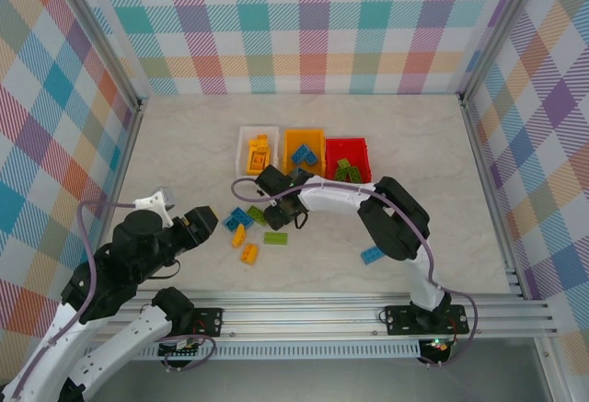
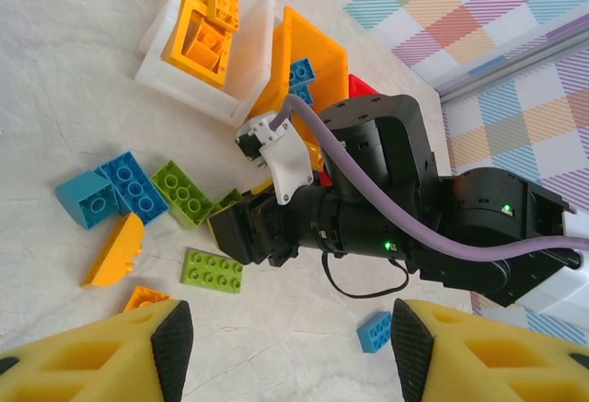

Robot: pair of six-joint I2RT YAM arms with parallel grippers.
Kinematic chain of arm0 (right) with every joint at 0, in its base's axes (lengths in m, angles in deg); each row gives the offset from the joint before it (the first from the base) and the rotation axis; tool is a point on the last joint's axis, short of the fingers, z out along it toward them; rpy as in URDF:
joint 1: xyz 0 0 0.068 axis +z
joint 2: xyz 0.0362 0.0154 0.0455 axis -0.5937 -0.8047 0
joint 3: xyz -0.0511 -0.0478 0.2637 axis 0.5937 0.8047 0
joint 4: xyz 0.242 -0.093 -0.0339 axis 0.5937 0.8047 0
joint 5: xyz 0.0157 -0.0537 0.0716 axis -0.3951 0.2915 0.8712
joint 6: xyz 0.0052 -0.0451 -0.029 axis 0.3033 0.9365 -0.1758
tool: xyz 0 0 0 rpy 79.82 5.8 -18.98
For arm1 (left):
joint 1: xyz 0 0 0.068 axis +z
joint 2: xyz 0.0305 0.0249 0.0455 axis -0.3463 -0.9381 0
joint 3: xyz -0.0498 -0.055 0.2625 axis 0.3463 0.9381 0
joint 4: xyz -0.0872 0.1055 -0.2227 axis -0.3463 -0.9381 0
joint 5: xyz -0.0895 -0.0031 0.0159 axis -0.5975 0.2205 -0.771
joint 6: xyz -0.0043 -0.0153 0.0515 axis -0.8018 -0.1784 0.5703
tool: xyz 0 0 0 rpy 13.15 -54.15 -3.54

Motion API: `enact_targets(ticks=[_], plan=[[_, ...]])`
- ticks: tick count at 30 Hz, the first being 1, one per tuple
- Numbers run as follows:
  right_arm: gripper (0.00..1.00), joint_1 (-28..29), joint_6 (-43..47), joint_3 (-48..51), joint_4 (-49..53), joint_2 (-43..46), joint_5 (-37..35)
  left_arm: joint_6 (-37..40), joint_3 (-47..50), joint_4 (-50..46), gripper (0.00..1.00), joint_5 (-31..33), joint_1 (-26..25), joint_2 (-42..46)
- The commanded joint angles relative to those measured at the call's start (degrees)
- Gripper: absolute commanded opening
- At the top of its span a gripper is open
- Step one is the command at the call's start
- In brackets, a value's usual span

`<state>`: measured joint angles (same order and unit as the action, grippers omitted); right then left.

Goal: Sort the legos into containers by color

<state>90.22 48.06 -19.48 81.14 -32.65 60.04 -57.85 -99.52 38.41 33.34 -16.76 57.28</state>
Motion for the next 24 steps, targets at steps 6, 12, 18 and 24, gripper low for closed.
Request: enact_targets(ticks=[6, 12, 18, 24], plan=[[0.35, 0.25, -3.47, 6.24, -2.31, 12.18, -3.68, -0.55, 1.61, 4.27, 0.61, -3.13, -0.38, -2.37], [0.36, -6.87, -9.04, 14.56, 2.45, 29.61, -8.11, -0.68, 1.54, 13.3, 0.61, -9.39, -0.43, -11.96], [0.38, -22.22, -11.75, 8.93, 6.56, 27.05, -3.12, 0.08, -1.83, 23.69, 0.6, -9.9, -4.0, -25.42], [0.38, -28.4, -16.57, -7.81, 14.49, 11.0, -2.46, 2.94, -8.89, 24.41, 0.6, -1.32, -12.34, -36.82]])
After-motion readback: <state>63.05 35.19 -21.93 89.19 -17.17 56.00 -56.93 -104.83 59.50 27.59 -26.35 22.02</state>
